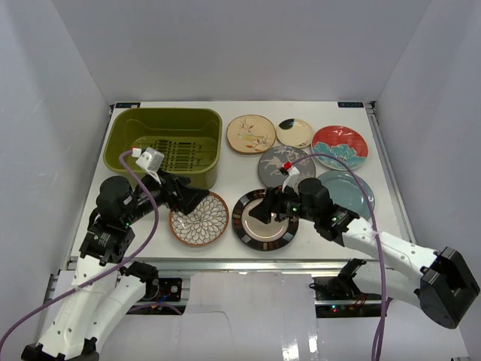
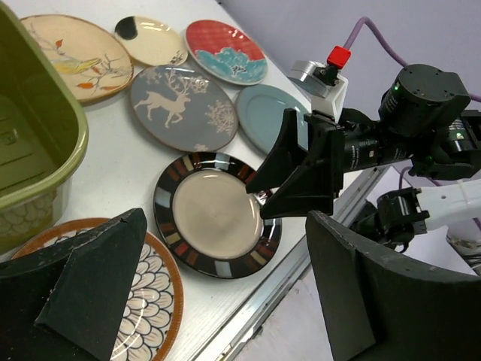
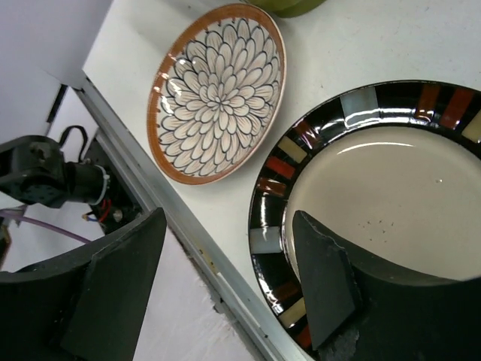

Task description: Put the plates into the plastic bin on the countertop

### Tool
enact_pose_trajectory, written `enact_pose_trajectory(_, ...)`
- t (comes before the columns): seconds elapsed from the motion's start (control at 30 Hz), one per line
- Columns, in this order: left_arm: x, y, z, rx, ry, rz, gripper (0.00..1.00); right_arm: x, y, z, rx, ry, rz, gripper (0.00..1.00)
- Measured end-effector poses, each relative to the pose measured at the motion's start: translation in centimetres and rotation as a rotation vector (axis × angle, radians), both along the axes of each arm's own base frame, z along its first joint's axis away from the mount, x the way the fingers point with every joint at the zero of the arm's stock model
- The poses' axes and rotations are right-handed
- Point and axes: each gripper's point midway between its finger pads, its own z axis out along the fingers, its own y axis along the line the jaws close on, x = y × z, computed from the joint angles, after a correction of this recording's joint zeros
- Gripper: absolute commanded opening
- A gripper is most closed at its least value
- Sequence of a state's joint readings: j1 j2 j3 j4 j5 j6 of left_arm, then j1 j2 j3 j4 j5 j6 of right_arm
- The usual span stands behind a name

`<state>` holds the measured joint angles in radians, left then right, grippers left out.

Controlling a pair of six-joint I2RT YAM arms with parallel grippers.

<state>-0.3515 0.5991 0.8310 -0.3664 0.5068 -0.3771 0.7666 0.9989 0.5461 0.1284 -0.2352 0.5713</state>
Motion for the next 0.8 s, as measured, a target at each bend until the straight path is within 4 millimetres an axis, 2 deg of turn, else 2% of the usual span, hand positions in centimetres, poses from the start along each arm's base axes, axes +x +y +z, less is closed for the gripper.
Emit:
enact_pose_trajectory(0.17, 0.3, 0.9, -1.3, 0.04, 0.035, 0.055, 0.98, 1.5, 1.9, -2.0, -0.094, -0.001, 0.039, 0.74)
enact_pose_trajectory(0.4, 0.7, 2.8, -1.4, 0.058, 0.021, 0.176, 0.98, 4.6, 6.2, -1.6, -0.156, -0.075, 0.205, 0.75)
enact_pose_trajectory(0.57, 1.6, 3.8, -2.3, 0.086, 0.025, 0.244, 0.98, 6.0, 7.4, -3.0, -0.172, -0.055, 0.262, 0.72)
enact_pose_trajectory(0.8, 2.1, 4.7, -5.3, 0.102, 0.034, 0.303, 0.98, 7.3, 8.5, -6.4, -0.211, 0.015, 0.289, 0.74)
